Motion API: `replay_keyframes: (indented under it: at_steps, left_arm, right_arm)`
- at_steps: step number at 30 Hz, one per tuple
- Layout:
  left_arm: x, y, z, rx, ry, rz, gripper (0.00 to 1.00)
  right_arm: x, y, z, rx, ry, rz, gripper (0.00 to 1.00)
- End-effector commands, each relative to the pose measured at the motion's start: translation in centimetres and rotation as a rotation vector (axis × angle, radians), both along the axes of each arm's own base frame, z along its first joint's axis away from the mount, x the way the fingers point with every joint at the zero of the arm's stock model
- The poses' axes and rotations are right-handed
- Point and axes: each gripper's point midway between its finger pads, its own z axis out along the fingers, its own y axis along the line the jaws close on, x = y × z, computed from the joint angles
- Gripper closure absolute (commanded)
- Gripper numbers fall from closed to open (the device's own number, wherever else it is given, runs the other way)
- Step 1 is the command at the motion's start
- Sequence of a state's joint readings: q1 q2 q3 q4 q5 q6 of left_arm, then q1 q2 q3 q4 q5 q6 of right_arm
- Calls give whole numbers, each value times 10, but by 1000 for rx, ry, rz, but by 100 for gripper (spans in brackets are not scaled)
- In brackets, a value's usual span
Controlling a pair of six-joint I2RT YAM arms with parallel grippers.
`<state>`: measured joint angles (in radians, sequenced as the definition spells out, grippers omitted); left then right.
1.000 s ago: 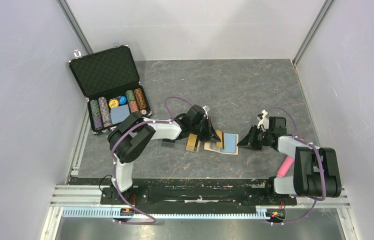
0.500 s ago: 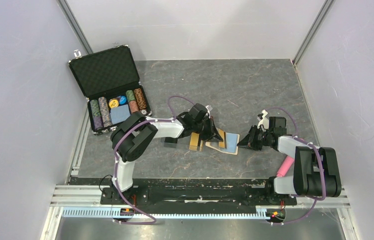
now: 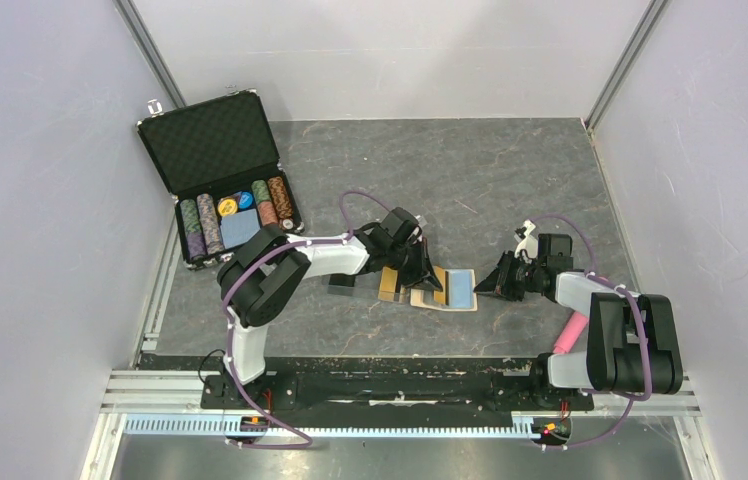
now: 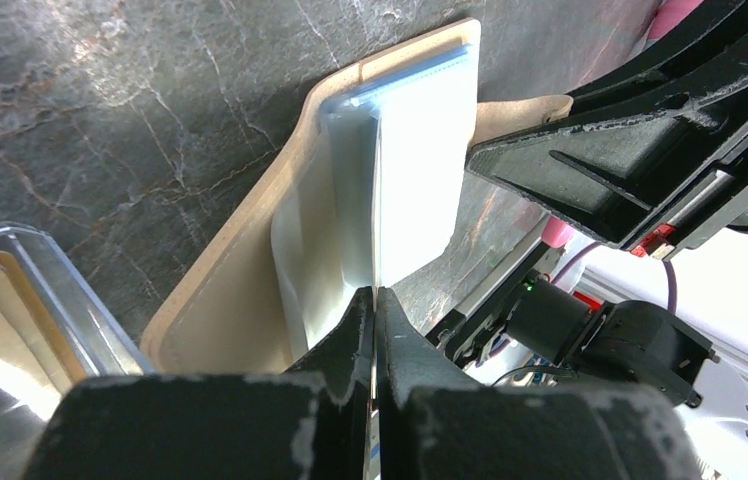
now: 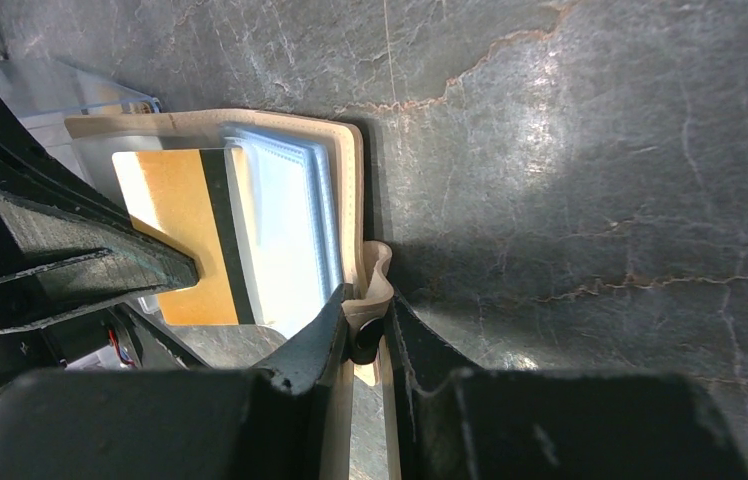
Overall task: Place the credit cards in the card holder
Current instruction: Insert the credit card into the card holder.
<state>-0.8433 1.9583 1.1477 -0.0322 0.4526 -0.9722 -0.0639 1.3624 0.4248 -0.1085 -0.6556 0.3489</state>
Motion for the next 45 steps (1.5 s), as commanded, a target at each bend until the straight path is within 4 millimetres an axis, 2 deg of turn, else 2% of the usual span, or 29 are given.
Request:
replay_keyframes:
  at_steps: [1,9,12,19,21,26,34,38,45]
  left_arm:
    - [-10,-9,10,-24,-4,-66,98]
    - [-11,-21,-1,-24,41,-84,98]
    - [-13,-19,-1,16,35,-98,97]
    - [-11,0,-3,158,-12,-118,60]
    - [-12,3,-5,193,-23,-133,54]
    - [-9,11,-7,284,-58,-161,54]
    - [-3,22,-9,408,-117,-202,47]
    - [-6,15,-13,402,-106,-225,46]
    - [-10,-11,-16,340,-86,-276,48]
  right_arm:
    - [-22,-5,-20,-41,87,-4,100]
    - [-22,-4,-19,-36,84,-3,100]
    - [-22,-4,-19,-37,83,-3,100]
    - [-21,-4,-19,-38,81,-3,100]
    - [-21,-4,-19,-37,84,-3,100]
    - [-22,-4,-19,-35,84,-2,100]
    - [-21,-4,-19,-37,84,-3,100]
    - [-22,-4,-20,-35,87,-2,100]
    - [-22,-4,-20,-35,85,1,100]
